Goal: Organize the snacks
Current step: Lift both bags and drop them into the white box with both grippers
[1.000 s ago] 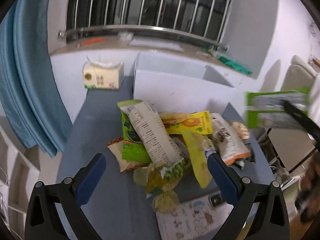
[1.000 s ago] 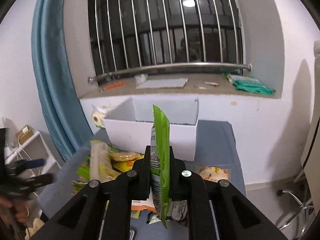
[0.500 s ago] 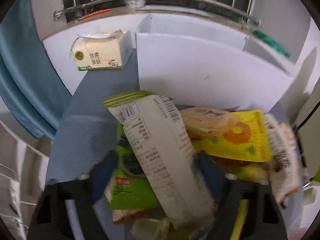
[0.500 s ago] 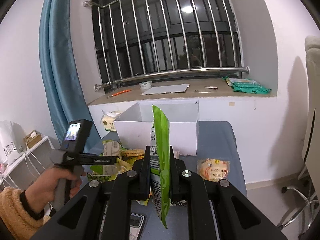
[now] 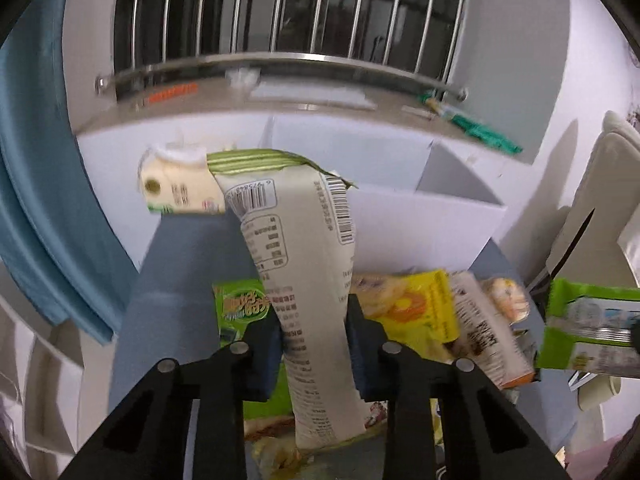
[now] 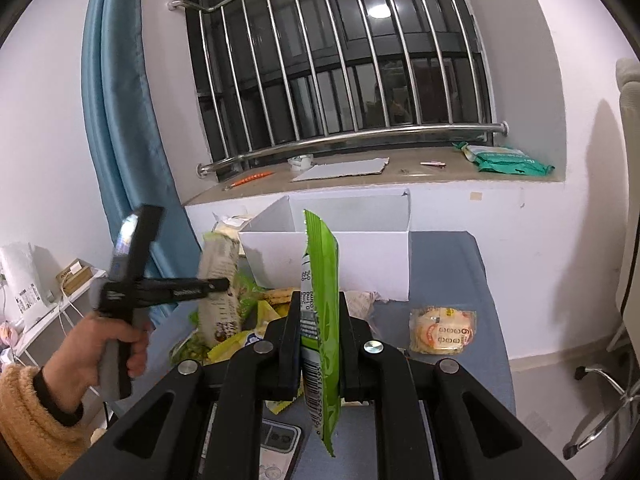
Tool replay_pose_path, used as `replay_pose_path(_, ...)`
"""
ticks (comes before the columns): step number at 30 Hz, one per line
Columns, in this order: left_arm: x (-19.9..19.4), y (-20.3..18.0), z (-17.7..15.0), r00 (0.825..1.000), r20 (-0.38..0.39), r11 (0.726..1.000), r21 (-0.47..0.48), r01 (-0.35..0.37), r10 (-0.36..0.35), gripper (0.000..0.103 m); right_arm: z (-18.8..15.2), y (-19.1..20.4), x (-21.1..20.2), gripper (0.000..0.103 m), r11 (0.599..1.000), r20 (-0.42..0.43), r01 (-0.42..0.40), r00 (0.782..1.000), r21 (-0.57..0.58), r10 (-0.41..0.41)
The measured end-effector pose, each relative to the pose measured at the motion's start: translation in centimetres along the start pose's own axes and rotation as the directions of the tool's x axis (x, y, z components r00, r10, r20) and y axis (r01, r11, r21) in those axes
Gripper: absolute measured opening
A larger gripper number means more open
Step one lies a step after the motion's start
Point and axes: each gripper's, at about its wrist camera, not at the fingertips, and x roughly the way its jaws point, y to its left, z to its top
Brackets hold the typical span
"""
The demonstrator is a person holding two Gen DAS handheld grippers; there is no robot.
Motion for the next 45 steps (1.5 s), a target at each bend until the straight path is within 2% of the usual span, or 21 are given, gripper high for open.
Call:
replay_pose_path(5, -2.6, 0.2, 1.8, 0.995, 0.087, 0.999, 0.001, 0.054, -0.054, 0.031, 0.5, -0.1, 0.5, 0.013, 1.000, 0.009, -0.018, 1.000, 0.021, 0.018)
replay_pose_path(11, -4.3, 0.9, 4.0, 0.982, 0.145, 0.992, 0.023, 0.122, -0.124, 0.031, 2.3, -0.5, 1.6, 0.013, 0.998, 0.020, -0.050, 0.999, 0.036, 0.049)
replay_pose_path(18, -4.6, 2.9, 6.2, 0.969, 0.170, 0.983, 0.002, 0.183, -0.181, 0.031, 4.1, -0.6, 4.0, 0.013, 0.998, 0.006, -0.058, 0.998, 0.039, 0.058)
replay_pose_path(22, -4.2, 3.0, 9.1, 0.964, 0.177, 0.980, 0.005, 0.200, -0.198, 0.031, 5.8, -0.6, 5.7, 0.013, 0.998, 0.001, -0.061, 0.998, 0.028, 0.061)
replay_pose_path(25, -2.8, 2.4, 11.7, 0.966, 0.163, 0.979, 0.019, 0.202, -0.202, 0.031, 8.2, -1.3, 7.3, 0.013, 0.997, 0.018, -0.073, 0.997, 0.032, 0.072)
replay_pose_path(29, 0.9, 1.3, 15.7, 0.981, 0.106, 0.987, 0.040, 0.158, -0.161, 0.031, 11.9, -2.9, 11.3, 0.013, 0.996, 0.005, -0.071, 0.997, 0.047, 0.071)
replay_pose_path(32, 4.3, 0.5, 17.8, 0.992, 0.056, 0.991, 0.067, 0.112, -0.116, 0.031, 13.6, -5.2, 16.0, 0.013, 0.996, -0.090, -0.051, 0.994, 0.077, 0.058)
replay_pose_path(36, 8.5, -0.4, 19.0, 0.998, -0.003, 0.993, 0.101, 0.068, -0.068, 0.032, 13.8, -7.7, 21.5, 0.013, 0.993, -0.222, 0.005, 0.975, 0.116, 0.021)
replay_pose_path(38, 10.5, -0.5, 19.2, 0.997, -0.046, 0.993, 0.093, 0.067, -0.063, 0.035, 13.4, -8.6, 23.2, 0.014, 0.992, -0.265, 0.020, 0.964, 0.126, 0.014)
replay_pose_path(39, 11.4, -0.4, 19.2, 0.996, -0.067, 0.994, 0.087, 0.069, -0.063, 0.041, 13.3, -9.1, 24.1, 0.014, 0.991, -0.289, 0.018, 0.957, 0.132, 0.021)
replay_pose_path(40, 12.1, -0.4, 19.1, 0.995, -0.083, 0.994, 0.083, 0.069, -0.062, 0.056, 13.4, -9.4, 24.5, 0.016, 0.991, -0.301, 0.023, 0.954, 0.134, 0.018)
replay_pose_path(41, 12.5, -0.3, 19.1, 0.994, -0.097, 0.994, 0.084, 0.066, -0.058, 0.066, 13.4, -9.5, 24.6, 0.032, 0.991, -0.306, 0.030, 0.952, 0.131, 0.012)
replay_pose_path(42, 12.6, -0.2, 19.0, 0.994, -0.096, 0.995, 0.082, 0.062, -0.054, 0.086, 13.5, -9.6, 24.8, 0.074, 0.992, -0.307, 0.035, 0.952, 0.121, 0.003)
replay_pose_path(43, 12.3, 0.1, 18.8, 0.996, -0.073, 0.995, 0.076, 0.058, -0.052, 0.097, 13.6, -9.7, 24.6, 0.094, 0.992, -0.294, 0.042, 0.956, 0.118, -0.005)
replay_pose_path(44, 11.9, 0.3, 18.7, 0.997, -0.051, 0.996, 0.071, 0.054, -0.051, 0.099, 13.7, -9.8, 24.1, 0.103, 0.992, -0.266, 0.042, 0.964, 0.122, -0.008)
replay_pose_path(45, 11.5, 0.5, 18.7, 0.998, -0.036, 0.997, 0.064, 0.051, -0.048, 0.101, 13.8, -9.8, 23.5, 0.103, 0.992, -0.240, 0.032, 0.971, 0.122, -0.002)
